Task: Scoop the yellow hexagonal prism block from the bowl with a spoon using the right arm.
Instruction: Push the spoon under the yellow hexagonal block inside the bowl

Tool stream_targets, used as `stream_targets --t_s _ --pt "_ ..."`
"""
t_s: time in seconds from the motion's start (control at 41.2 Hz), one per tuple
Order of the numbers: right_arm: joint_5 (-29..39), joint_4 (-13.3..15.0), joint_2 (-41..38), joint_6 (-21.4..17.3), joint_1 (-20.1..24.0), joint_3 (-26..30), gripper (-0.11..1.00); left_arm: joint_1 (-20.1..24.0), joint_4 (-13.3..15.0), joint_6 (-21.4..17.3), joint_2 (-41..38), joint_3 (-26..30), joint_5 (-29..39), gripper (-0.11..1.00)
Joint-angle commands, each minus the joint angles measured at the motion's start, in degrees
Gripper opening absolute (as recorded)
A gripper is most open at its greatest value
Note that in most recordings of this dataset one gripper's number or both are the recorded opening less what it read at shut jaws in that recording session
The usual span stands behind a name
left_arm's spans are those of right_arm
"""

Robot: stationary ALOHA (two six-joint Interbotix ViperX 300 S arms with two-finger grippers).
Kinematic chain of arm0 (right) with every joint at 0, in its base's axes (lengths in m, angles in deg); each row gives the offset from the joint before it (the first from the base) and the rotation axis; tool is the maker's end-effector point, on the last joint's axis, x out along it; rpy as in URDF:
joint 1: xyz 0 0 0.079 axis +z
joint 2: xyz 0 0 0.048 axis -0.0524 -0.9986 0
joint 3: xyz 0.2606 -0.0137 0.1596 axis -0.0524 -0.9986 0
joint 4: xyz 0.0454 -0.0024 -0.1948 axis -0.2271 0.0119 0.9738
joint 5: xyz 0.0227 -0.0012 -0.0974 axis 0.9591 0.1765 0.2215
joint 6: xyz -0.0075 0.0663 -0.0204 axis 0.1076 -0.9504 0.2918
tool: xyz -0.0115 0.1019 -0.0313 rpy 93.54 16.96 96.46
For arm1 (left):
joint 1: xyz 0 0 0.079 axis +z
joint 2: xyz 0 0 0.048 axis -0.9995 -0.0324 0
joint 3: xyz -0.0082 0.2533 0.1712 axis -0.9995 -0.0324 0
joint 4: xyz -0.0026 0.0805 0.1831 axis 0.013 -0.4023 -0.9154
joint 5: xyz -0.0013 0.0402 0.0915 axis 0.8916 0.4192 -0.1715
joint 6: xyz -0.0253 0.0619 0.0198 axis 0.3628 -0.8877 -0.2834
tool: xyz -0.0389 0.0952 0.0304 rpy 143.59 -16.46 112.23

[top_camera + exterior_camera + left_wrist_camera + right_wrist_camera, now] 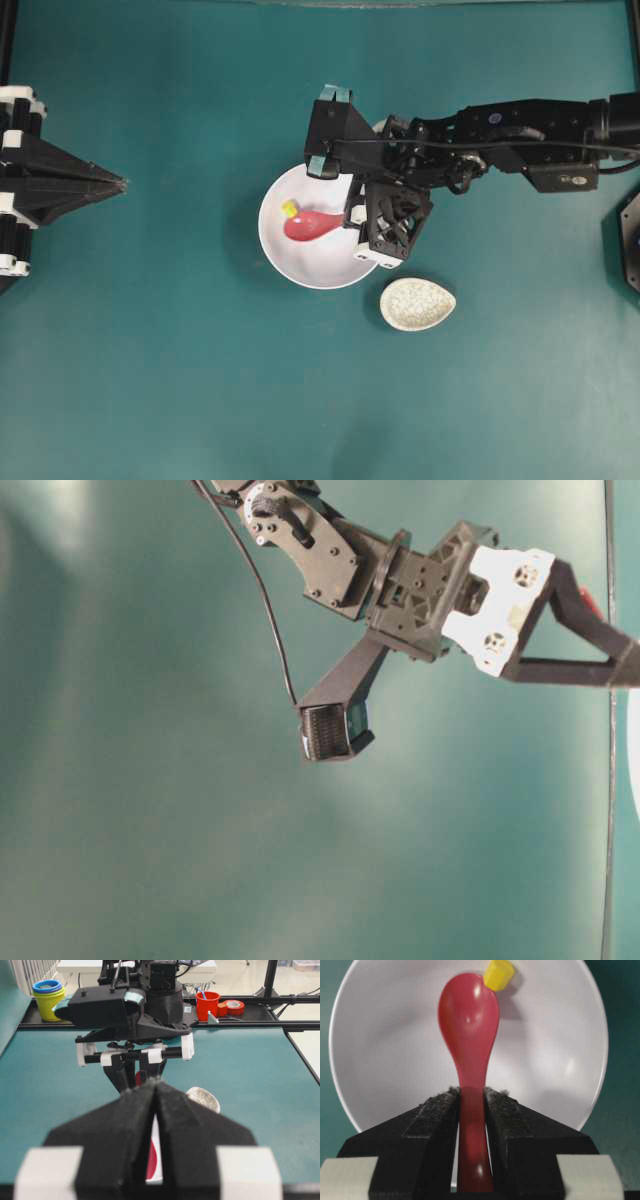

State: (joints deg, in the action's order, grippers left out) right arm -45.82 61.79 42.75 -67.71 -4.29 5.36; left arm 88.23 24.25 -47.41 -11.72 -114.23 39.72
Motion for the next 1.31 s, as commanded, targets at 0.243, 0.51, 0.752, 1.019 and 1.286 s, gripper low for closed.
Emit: stream_targets --t_s 0.243,0.51,0.752,1.019,1.286 --pt "-0.5 -0.6 2.8 -0.1 0.1 1.3 0.23 0.0 -0.2 -0.1 -0.4 1.3 -0.5 0.00" --pt "-0.3 -0.9 6.9 -0.3 0.1 1.0 0.23 0.0 -0.2 -0.1 -0.4 1.3 -0.5 0.00" --pt "6.4 -0.8 9.8 -3.1 -0.2 0.5 0.23 0.1 -0.2 -0.1 -0.4 1.3 -0.4 0.00" --pt "17.7 -0.4 8.9 -7.6 -1.1 2.0 0.23 0.0 -0.2 -0.1 -0.4 1.3 -0.5 0.00" --pt "26.3 0.3 5.6 -8.5 -1.3 6.5 0.23 0.1 -0.2 -0.1 -0.5 1.3 -0.5 0.00"
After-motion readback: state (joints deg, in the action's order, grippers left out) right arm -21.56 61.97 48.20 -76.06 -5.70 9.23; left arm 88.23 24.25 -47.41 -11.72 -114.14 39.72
